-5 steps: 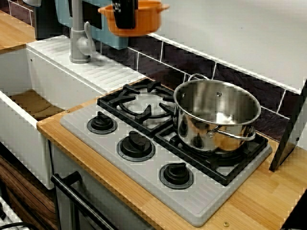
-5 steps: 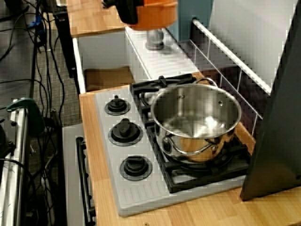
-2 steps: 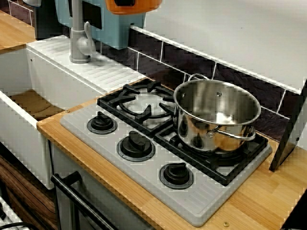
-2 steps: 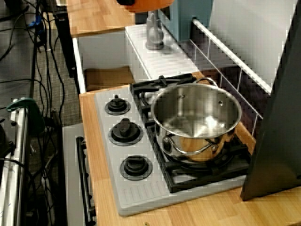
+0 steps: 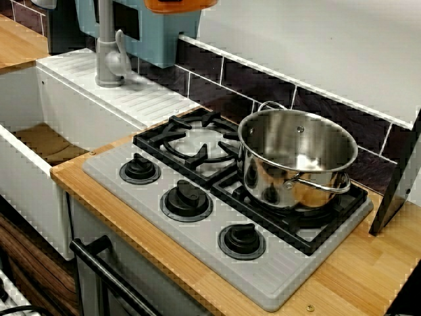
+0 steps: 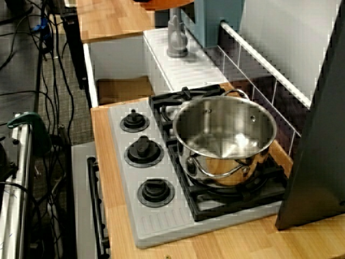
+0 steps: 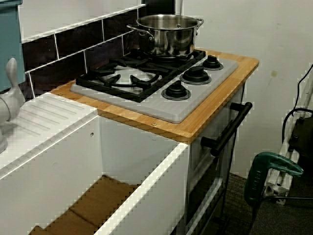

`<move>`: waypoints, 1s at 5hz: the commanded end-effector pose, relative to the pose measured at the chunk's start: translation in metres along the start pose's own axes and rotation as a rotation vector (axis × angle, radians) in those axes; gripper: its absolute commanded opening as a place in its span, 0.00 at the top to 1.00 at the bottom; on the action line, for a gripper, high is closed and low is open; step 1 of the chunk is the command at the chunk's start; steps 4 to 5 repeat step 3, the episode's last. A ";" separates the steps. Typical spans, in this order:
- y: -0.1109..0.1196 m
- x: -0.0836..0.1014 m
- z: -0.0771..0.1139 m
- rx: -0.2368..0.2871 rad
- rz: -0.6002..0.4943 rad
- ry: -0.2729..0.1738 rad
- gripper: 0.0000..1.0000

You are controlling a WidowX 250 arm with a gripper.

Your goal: Lift pot from stove

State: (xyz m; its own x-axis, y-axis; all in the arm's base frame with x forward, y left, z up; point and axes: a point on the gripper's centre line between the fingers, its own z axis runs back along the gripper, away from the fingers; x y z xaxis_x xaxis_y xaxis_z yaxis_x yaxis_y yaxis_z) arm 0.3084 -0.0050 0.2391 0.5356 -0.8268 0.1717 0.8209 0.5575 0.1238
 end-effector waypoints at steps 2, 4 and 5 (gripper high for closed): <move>0.000 0.003 0.022 0.050 0.010 -0.038 1.00; 0.000 0.003 0.021 0.050 0.009 -0.037 1.00; 0.000 0.003 0.021 0.050 0.009 -0.037 1.00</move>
